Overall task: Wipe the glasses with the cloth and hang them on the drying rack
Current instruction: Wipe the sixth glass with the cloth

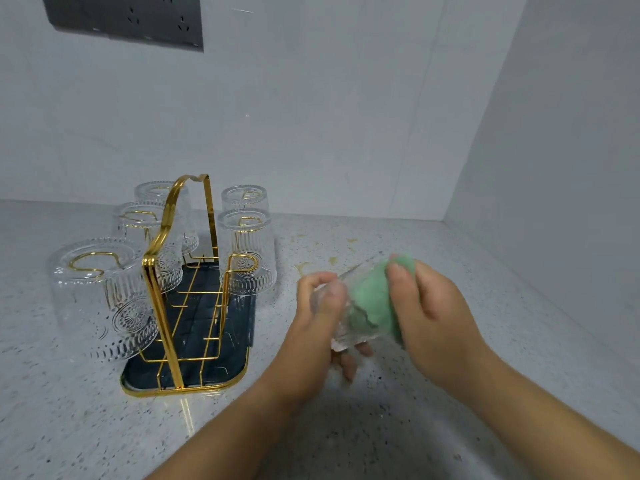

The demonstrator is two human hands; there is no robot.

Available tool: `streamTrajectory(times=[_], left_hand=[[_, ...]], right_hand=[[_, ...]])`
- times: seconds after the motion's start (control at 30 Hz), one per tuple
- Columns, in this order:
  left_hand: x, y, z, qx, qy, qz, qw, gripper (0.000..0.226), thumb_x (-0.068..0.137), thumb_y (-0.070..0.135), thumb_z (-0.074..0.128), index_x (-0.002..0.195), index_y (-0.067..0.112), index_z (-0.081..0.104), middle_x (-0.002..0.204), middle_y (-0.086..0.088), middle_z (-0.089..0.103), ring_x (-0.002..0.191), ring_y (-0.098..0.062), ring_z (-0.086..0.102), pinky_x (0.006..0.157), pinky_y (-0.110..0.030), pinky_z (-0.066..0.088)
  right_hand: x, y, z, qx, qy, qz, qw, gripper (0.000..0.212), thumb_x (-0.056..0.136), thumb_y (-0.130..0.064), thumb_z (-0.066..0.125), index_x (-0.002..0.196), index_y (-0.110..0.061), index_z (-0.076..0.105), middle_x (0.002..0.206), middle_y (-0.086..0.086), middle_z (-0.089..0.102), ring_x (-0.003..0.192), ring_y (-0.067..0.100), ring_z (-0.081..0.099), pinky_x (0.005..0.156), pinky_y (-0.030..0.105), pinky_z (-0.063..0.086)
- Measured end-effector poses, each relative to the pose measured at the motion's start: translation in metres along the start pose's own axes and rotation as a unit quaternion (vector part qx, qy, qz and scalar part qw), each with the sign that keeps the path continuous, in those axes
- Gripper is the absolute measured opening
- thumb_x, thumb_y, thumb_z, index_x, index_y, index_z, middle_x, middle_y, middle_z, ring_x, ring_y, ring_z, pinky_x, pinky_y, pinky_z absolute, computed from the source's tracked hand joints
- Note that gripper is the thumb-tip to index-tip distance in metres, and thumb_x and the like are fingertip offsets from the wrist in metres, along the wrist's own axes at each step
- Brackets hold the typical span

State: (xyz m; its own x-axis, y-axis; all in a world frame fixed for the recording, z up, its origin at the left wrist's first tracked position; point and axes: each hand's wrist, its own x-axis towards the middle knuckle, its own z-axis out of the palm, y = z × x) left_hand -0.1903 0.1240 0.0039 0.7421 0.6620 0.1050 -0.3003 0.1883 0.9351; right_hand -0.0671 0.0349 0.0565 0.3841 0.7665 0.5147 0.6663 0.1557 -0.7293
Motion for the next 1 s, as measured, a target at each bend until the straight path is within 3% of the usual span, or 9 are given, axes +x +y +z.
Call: streamTrajectory(times=[0.1,0.17,0.27,0.4,0.47,0.57,0.73,0.9,1.0], left_hand=[[0.002,0.01,-0.002,-0.077,-0.033,-0.15,0.985,0.078,0.091,0.078,0.042,0.109,0.006,0.066,0.061,-0.008,0.059,0.046,-0.016,0.053,0.037,-0.021,0.036],[0.0,0.012,-0.001,-0.049,-0.005,-0.132,0.99,0.069,0.089,0.075,0.043,0.101,0.01,0.062,0.06,-0.007,0.055,0.044,-0.015,0.049,0.039,-0.022,0.035],[-0.003,0.003,-0.004,0.118,0.055,0.068,0.989,0.044,0.088,0.067,0.065,0.104,0.03,0.048,0.084,0.0,0.062,0.059,-0.007,0.059,0.05,-0.027,0.047],[0.003,-0.016,-0.022,0.402,0.043,0.291,0.867,0.054,0.078,0.06,0.075,0.119,0.047,0.041,0.114,0.013,0.049,0.101,0.002,0.057,0.08,-0.014,0.048],[0.002,-0.014,-0.019,0.341,0.016,0.239,0.909,0.056,0.079,0.055,0.077,0.12,0.048,0.041,0.114,0.011,0.057,0.1,-0.003,0.064,0.081,-0.02,0.053],[-0.002,0.002,-0.004,0.049,-0.004,0.041,0.998,0.045,0.092,0.056,0.063,0.128,0.032,0.052,0.103,0.003,0.074,0.078,-0.018,0.073,0.055,-0.035,0.059],[0.001,0.014,-0.003,-0.11,-0.027,-0.161,0.98,0.071,0.084,0.066,0.052,0.12,0.009,0.074,0.093,-0.02,0.074,0.06,-0.023,0.071,0.036,-0.022,0.047],[-0.002,0.007,-0.007,0.03,0.029,0.052,0.998,0.035,0.097,0.049,0.065,0.11,0.019,0.054,0.088,-0.002,0.071,0.061,-0.02,0.065,0.044,-0.034,0.049],[-0.001,-0.002,-0.015,0.262,0.021,0.247,0.933,0.038,0.088,0.032,0.078,0.114,0.029,0.051,0.104,0.019,0.061,0.091,-0.001,0.064,0.076,-0.018,0.054]], right_hand=[[-0.007,0.015,0.005,-0.127,-0.017,-0.126,0.984,0.037,0.101,-0.033,0.039,0.068,-0.018,0.041,0.057,-0.005,0.044,0.053,0.009,0.041,0.056,0.012,0.029],[-0.01,0.021,0.011,-0.096,-0.012,-0.117,0.988,0.038,0.102,-0.036,0.039,0.069,-0.018,0.044,0.06,0.0,0.048,0.051,0.008,0.042,0.053,0.011,0.031],[-0.008,0.01,0.016,0.044,0.023,0.031,0.998,0.052,0.105,-0.051,0.041,0.072,-0.013,0.055,0.057,-0.005,0.053,0.048,0.004,0.046,0.046,0.019,0.039],[0.01,0.007,0.003,0.078,-0.024,0.169,0.982,0.061,0.107,-0.049,0.039,0.08,-0.002,0.068,0.07,0.011,0.072,0.063,0.03,0.066,0.066,0.035,0.056],[0.012,0.005,-0.001,0.025,-0.015,0.142,0.989,0.062,0.106,-0.047,0.04,0.079,0.005,0.059,0.062,0.011,0.06,0.055,0.027,0.053,0.059,0.036,0.048],[0.004,-0.001,-0.001,0.013,0.007,0.078,0.997,0.05,0.106,-0.039,0.041,0.065,-0.011,0.049,0.05,-0.011,0.044,0.044,0.007,0.04,0.045,0.02,0.036],[-0.008,0.006,0.009,-0.045,-0.018,-0.01,0.999,0.046,0.098,-0.053,0.038,0.067,-0.02,0.047,0.057,-0.016,0.05,0.049,0.003,0.046,0.048,0.011,0.033],[0.001,-0.003,0.009,-0.005,0.007,0.025,1.0,0.046,0.107,-0.035,0.042,0.065,-0.019,0.047,0.051,-0.013,0.047,0.046,0.003,0.042,0.046,0.017,0.036],[0.015,-0.005,-0.001,0.014,-0.035,0.146,0.989,0.051,0.106,-0.043,0.044,0.068,-0.011,0.054,0.056,-0.003,0.049,0.051,0.014,0.046,0.054,0.032,0.041]])
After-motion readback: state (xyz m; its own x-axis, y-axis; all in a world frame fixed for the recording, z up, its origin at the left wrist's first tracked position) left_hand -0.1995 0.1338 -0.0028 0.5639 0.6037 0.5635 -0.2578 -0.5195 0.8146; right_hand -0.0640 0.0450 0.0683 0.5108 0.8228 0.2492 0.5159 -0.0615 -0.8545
